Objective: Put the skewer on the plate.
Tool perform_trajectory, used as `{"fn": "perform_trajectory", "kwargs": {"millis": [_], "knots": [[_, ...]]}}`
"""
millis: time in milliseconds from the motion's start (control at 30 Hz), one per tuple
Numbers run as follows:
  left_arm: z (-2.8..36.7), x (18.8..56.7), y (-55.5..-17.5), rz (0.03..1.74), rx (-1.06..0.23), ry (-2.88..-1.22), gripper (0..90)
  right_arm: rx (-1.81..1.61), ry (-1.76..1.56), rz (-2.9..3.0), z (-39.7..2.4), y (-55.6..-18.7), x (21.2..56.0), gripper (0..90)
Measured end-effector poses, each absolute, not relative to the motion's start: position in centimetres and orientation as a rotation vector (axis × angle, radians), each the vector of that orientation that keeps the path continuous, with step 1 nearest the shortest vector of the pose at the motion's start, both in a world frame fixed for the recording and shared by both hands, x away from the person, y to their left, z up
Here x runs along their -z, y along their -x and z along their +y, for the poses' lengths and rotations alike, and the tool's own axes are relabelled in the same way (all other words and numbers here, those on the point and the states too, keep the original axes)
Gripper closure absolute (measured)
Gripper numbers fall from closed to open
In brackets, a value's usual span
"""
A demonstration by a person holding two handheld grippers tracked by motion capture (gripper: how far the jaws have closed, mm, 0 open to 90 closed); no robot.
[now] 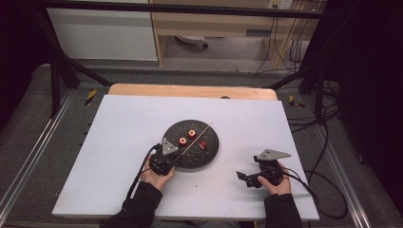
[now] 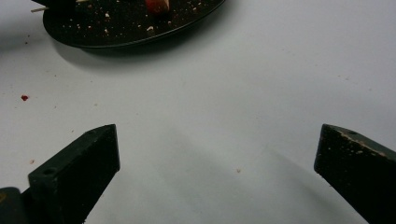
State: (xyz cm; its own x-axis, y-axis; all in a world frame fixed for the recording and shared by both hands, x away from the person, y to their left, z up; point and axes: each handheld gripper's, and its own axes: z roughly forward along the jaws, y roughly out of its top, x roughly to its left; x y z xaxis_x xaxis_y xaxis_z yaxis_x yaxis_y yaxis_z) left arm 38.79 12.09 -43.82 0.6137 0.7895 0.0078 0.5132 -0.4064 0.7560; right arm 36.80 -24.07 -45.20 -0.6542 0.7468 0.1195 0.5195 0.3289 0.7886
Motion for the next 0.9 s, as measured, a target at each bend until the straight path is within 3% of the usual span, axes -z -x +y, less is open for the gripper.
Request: {"fn": "perform_trajectory", "kwargs": {"millis": [233, 567, 900], "knots": [[13.1, 42.8, -38.5, 0.966, -0.414, -2.077, 69.2, -1.238, -1.141, 2.329, -24.1, -36.8, 45.2, 1.2], [16.0, 41.1, -37.7, 0.821, -0.353, -2.099, 39.6, -1.237, -1.147, 2.327, -24.1, -36.7, 45.1, 1.0], [19.8, 41.3, -36.8, 0.826, -0.358, -2.135, 18.7, -1.238, -1.154, 2.329, -24.1, -36.7, 45.1, 0.9]]}}
